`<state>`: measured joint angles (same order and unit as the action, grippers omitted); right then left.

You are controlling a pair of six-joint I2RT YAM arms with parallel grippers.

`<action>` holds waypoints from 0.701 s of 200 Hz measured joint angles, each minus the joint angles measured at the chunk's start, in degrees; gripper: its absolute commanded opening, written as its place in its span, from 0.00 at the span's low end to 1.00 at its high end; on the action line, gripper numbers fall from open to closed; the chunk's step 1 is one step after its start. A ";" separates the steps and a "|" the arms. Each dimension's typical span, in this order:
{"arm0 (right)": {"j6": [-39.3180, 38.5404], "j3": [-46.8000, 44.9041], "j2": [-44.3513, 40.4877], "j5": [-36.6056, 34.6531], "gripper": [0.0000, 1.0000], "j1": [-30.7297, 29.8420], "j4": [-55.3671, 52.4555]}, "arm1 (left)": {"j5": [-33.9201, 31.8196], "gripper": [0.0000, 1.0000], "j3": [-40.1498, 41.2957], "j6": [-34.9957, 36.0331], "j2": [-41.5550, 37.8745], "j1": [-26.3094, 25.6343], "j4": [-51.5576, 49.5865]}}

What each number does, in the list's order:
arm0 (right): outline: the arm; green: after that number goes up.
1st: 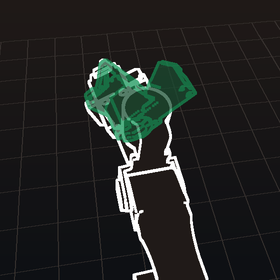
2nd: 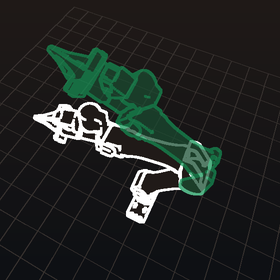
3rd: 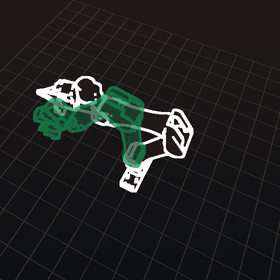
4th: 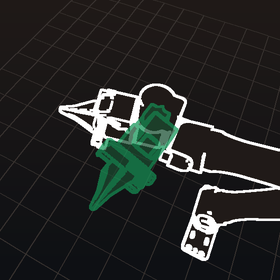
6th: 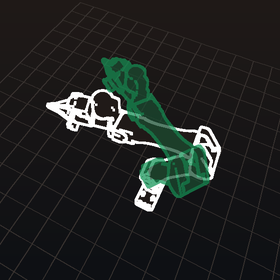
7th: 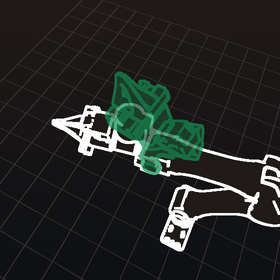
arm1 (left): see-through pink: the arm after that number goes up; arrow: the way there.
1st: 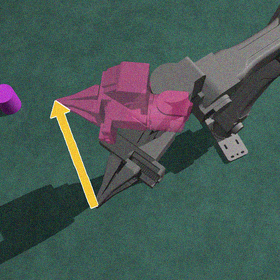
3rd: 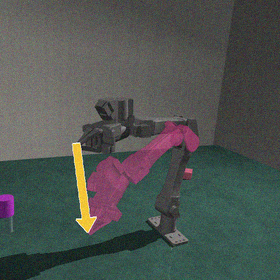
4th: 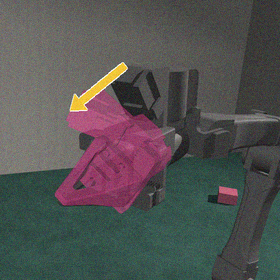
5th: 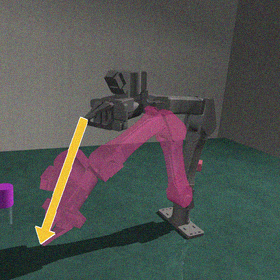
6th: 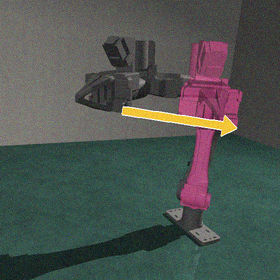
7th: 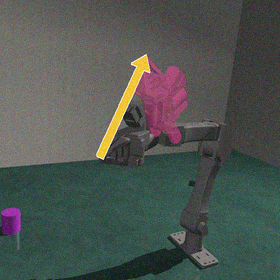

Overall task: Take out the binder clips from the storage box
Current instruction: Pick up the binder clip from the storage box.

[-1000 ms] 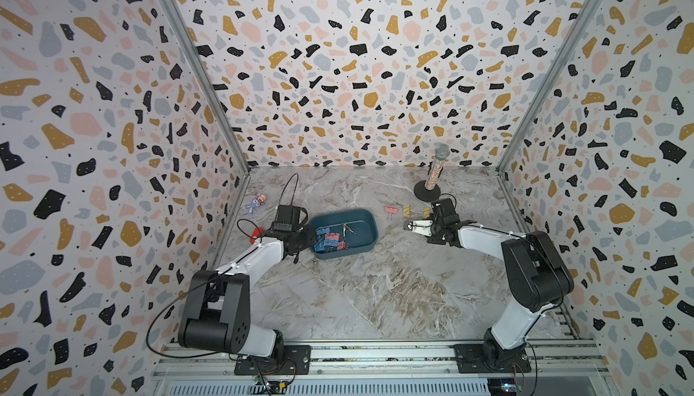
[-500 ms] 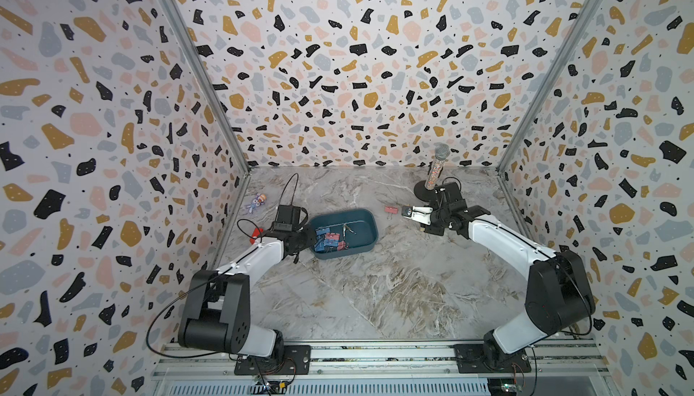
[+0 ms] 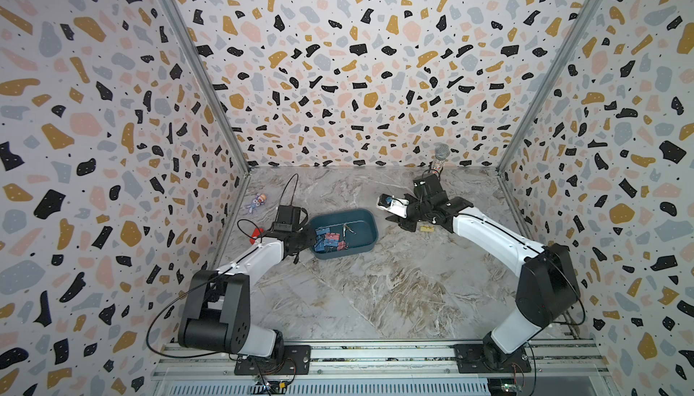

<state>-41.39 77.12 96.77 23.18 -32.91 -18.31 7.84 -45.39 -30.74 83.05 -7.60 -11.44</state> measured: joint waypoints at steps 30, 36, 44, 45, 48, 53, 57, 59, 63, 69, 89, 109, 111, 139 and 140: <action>1.01 4.22 6.45 1.53 0.25 -4.22 1.27 | -0.31 0.23 0.02 -0.11 0.00 0.00 -0.02; 1.22 5.20 7.69 1.73 0.25 -4.85 1.36 | -0.42 0.23 0.02 -0.11 0.00 0.00 -0.02; 1.57 6.64 9.53 2.03 0.24 -5.81 1.42 | -0.46 0.23 0.02 -0.11 0.00 0.00 -0.02; 1.57 6.78 9.68 2.05 0.24 -5.90 1.42 | -0.46 0.23 0.02 -0.11 0.00 0.00 0.00; 1.68 7.34 10.29 2.08 0.24 -6.14 1.46 | -0.46 0.23 0.02 -0.11 0.00 0.04 0.00; 1.81 8.22 11.30 2.16 0.24 -6.51 1.44 | -0.48 0.23 0.02 -0.13 0.00 0.04 0.00; 2.01 8.87 12.04 2.14 0.24 -6.75 1.46 | -0.50 0.23 0.02 -0.13 0.00 0.04 0.00; 1.99 9.16 12.37 2.14 0.24 -6.82 1.44 | -0.52 0.23 0.02 -0.13 0.00 0.04 0.00; 2.19 9.92 13.20 2.08 0.24 -6.99 1.40 | -0.57 0.23 0.02 -0.13 0.00 0.04 0.00; 2.36 10.78 14.12 1.97 0.24 -7.15 1.33 | -0.63 0.23 0.02 -0.13 0.00 0.04 -0.02; 2.60 13.51 16.92 1.25 0.24 -7.30 0.61 | -0.81 0.23 0.02 -0.11 0.00 0.04 0.00; 2.58 16.09 19.21 0.11 0.24 -7.30 -1.11 | -0.87 0.23 0.02 -0.11 -0.11 0.04 -0.02; 2.58 16.26 19.41 0.02 0.24 -7.30 -1.25 | -0.87 0.23 0.02 -0.11 -0.13 0.04 -0.02; 2.60 19.54 22.58 -1.07 0.25 -7.30 -3.67 | -0.85 0.24 0.02 -0.11 -0.76 0.04 -0.02; 2.58 19.63 22.67 -1.07 0.25 -7.32 -3.76 | -0.87 0.24 0.02 -0.11 -0.79 0.04 -0.02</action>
<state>-38.81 96.75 119.44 22.11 -40.23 -22.06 6.96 -45.36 -30.85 82.26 -7.55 -11.46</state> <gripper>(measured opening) 0.244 0.235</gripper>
